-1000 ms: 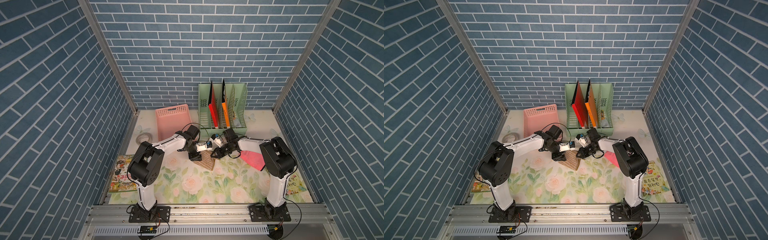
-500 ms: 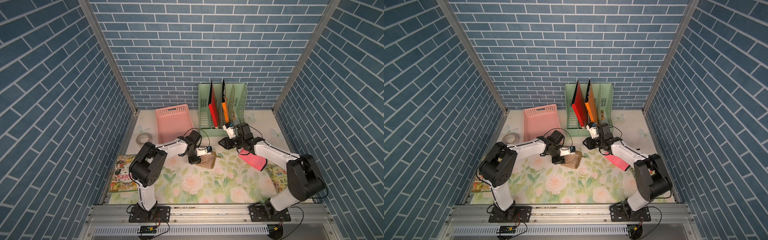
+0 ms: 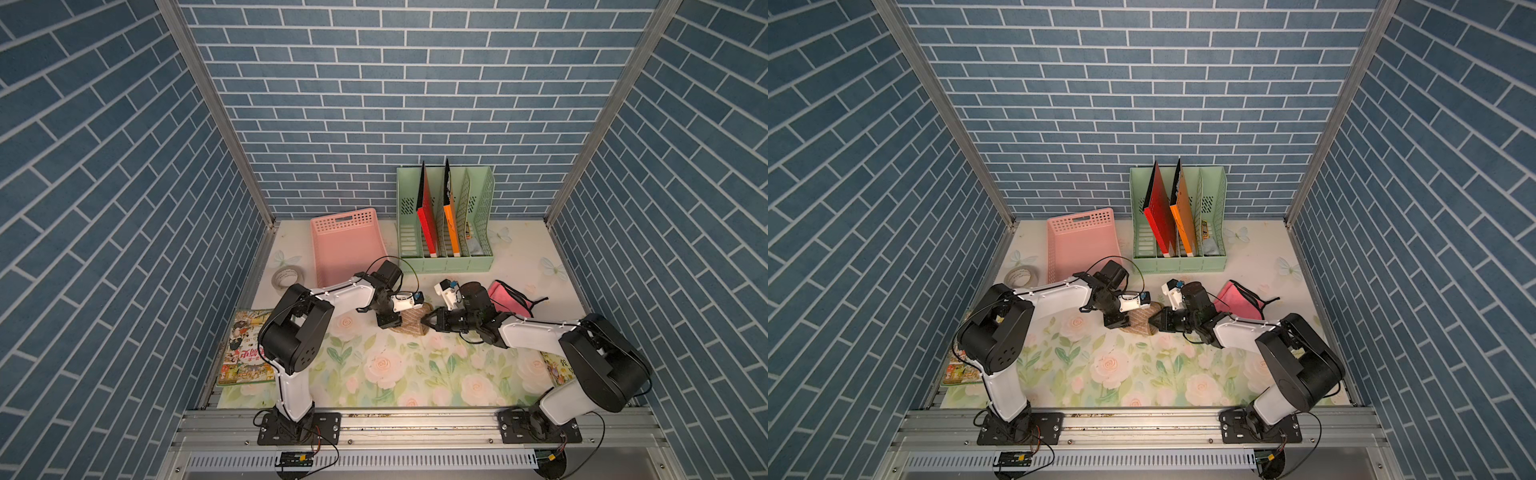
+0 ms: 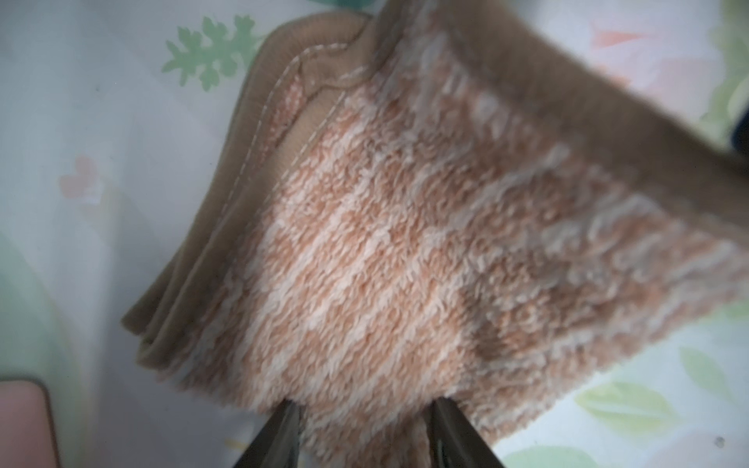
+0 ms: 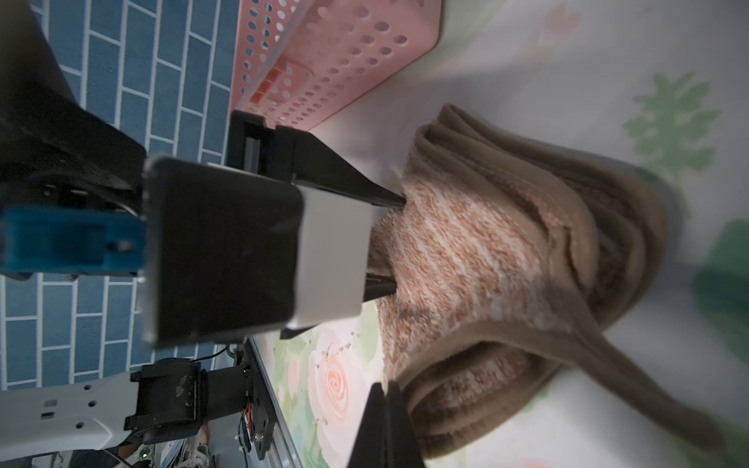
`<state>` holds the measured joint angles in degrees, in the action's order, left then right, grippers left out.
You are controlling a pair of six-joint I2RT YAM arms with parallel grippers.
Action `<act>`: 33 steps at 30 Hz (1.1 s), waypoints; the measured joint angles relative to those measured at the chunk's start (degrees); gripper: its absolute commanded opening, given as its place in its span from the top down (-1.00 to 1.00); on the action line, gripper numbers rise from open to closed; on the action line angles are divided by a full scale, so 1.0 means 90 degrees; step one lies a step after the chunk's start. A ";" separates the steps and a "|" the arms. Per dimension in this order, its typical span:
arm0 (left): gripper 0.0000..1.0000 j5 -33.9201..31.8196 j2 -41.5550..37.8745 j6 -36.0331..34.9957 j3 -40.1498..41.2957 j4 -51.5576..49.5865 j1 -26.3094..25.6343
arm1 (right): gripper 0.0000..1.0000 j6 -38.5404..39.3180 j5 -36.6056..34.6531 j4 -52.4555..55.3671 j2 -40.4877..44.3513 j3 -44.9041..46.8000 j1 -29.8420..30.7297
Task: Fold the square dishcloth
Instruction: Smooth out the cleaning item at the center of the board.
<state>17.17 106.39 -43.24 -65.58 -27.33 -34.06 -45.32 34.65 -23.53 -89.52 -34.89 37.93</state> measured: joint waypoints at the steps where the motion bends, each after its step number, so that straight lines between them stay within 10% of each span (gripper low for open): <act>1: -0.11 0.0002 0.0000 0.0002 0.0000 0.0000 0.0002 | 0.98 -0.0095 0.0036 -0.0129 -0.0083 -0.0007 0.0000; 19: -0.10 -0.0002 -0.0046 0.0027 0.0039 0.0019 0.0002 | 1.00 -0.0318 0.0109 0.0423 0.1015 -0.0019 0.0114; 33: -0.09 0.0053 -0.0061 0.0124 0.0039 -0.0022 0.0046 | 1.00 -0.0495 -0.0121 -0.0216 -0.0590 -0.0112 0.0321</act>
<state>17.65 105.84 -42.13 -65.23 -27.53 -33.65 -49.78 33.56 -25.47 -94.83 -35.90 40.82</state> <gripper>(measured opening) 0.546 0.048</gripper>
